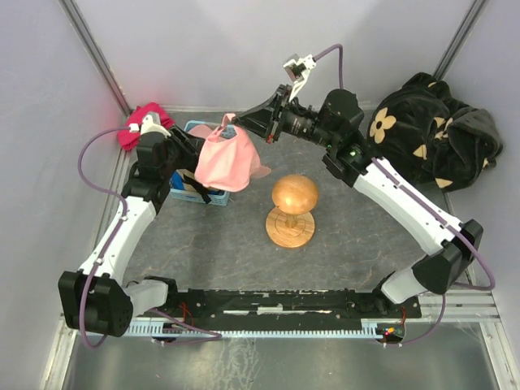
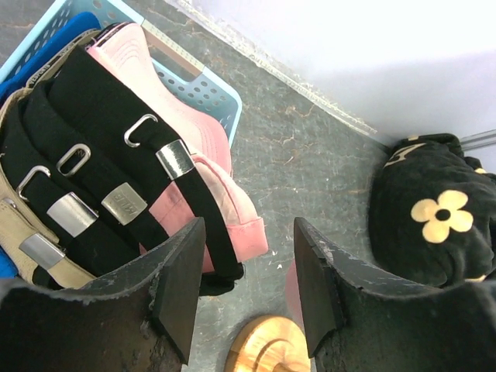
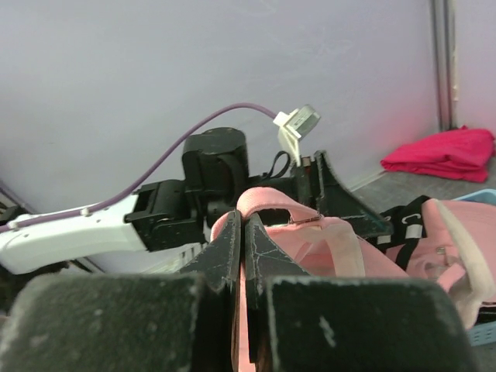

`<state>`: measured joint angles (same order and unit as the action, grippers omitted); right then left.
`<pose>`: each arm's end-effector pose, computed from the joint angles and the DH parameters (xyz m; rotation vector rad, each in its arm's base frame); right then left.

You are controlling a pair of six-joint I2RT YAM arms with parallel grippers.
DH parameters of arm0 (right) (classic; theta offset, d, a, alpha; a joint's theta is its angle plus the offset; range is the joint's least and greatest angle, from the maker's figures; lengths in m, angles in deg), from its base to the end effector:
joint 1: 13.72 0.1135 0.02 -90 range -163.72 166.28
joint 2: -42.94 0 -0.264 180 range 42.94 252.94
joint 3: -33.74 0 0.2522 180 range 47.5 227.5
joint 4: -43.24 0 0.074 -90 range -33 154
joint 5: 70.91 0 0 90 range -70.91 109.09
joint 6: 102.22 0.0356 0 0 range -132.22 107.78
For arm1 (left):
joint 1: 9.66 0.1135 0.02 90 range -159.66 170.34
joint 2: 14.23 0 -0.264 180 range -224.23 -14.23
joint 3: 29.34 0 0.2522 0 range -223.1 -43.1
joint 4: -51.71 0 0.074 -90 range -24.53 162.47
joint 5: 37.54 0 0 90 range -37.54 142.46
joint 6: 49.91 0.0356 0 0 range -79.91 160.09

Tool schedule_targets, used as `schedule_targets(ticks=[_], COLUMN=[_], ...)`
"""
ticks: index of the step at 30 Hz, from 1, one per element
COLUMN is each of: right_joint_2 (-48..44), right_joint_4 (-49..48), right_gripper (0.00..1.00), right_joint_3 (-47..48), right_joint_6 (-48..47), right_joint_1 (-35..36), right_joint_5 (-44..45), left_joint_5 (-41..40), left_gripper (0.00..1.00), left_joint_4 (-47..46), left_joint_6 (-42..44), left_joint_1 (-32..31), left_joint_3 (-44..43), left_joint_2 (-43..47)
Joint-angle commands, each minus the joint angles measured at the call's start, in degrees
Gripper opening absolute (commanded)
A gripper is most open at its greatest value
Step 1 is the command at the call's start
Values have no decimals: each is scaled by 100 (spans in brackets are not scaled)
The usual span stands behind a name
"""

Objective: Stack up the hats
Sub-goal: Place the hat on the hat stand.

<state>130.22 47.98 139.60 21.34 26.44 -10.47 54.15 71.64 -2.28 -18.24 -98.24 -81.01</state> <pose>0.2550 0.2381 0.4827 -0.5643 1.4030 1.3997 0.2691 -0.0417 0.3319 -0.5415 1.8542 -0.6314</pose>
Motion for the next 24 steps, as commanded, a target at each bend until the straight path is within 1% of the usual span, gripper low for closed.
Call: schedule_targets(ticks=[1, 9, 15, 24], right_joint_2=[-556, -1070, -1515, -1671], right_joint_4=[-680, -1050, -1436, -1451], right_gripper=[2, 2, 2, 2], right_joint_3=[-232, -960, -1855, -2113], right_joint_6=[401, 995, 1374, 1459], right_joint_1=[139, 324, 390, 631], right_joint_5=[-149, -307, -344, -323], left_joint_5=[-100, -60, -95, -225], left_gripper=[57, 58, 58, 58], left_joint_4=[-417, -602, -617, -541], left_joint_6=[-98, 5, 77, 239], left_joint_1=[2, -186, -289, -413], left_joint_3=[-191, -81, -46, -68], left_joint_2=[187, 379, 492, 607])
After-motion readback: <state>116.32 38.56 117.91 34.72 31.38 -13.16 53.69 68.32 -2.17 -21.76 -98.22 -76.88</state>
